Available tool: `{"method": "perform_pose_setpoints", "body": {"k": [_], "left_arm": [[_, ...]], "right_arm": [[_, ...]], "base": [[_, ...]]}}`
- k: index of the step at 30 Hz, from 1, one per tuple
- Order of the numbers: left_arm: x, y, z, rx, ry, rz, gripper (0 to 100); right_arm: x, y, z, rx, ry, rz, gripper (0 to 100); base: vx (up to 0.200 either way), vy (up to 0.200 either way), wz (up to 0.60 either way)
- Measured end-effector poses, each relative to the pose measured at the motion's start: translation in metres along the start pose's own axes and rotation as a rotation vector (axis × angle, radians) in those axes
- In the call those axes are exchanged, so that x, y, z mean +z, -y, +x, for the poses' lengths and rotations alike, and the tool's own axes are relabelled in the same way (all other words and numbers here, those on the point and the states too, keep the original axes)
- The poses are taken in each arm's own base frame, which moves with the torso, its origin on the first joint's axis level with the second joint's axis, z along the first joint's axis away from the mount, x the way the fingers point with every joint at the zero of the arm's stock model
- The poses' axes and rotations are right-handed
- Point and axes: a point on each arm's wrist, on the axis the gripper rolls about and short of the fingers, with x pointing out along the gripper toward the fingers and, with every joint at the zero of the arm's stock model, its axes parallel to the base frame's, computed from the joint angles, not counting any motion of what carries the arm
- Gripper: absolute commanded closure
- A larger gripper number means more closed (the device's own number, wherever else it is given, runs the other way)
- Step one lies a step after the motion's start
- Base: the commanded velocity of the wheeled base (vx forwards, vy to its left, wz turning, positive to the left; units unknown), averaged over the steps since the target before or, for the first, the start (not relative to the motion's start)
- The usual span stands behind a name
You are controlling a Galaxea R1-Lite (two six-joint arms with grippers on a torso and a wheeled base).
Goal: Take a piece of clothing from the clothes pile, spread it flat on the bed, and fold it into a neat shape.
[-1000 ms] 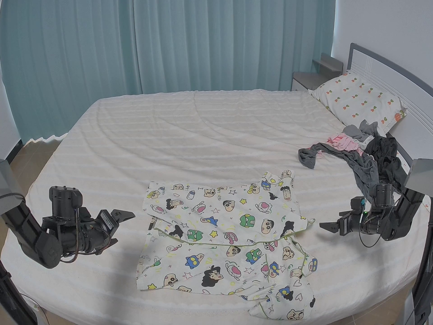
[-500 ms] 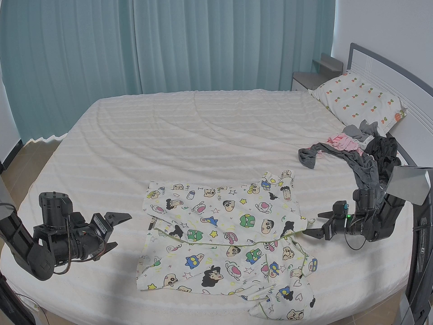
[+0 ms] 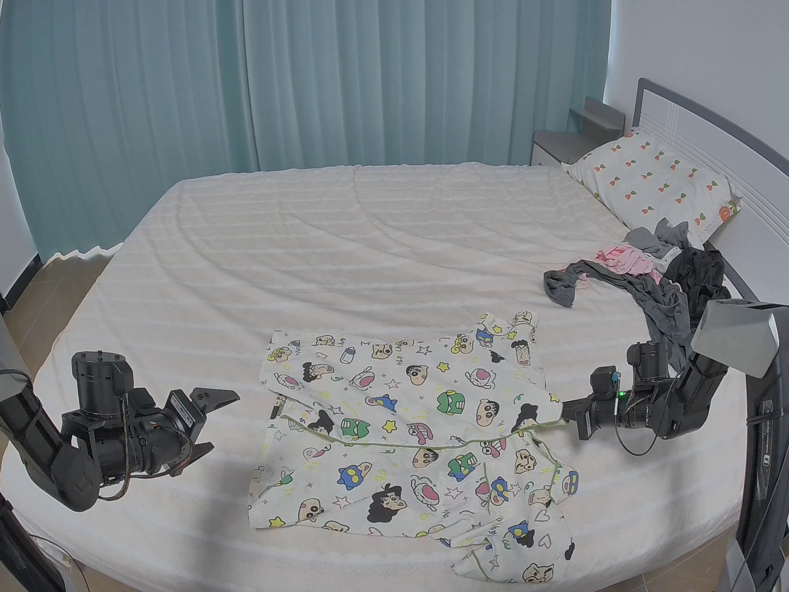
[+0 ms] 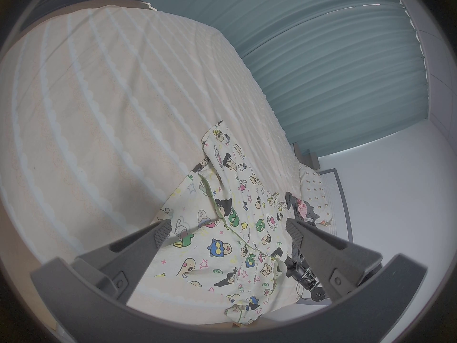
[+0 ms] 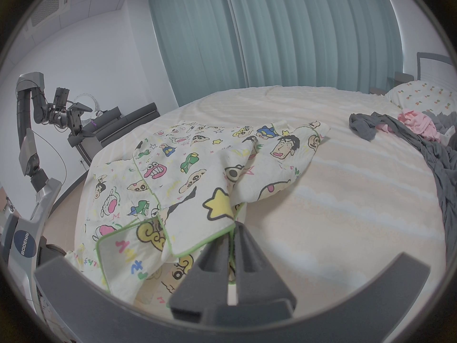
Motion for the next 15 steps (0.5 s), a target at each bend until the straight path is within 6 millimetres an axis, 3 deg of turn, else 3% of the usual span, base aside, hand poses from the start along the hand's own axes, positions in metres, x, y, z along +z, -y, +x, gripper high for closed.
{"method": "perform_pose_setpoints", "body": {"k": [7,15], "left_arm": [[-0.001,-0.001,0.0,-0.001,0.002,-0.001,0],[-0.002,-0.001,-0.001,-0.003,0.006,0.001,0]], "right_arm": [[0.028,-0.013,0.001,-0.051,0.021,-0.061,100],[0.067,-0.032,0.02,-0.124,0.004,-0.125,100]], "base": [[0.0,0.0,0.0],[0.0,0.0,0.0]]}}
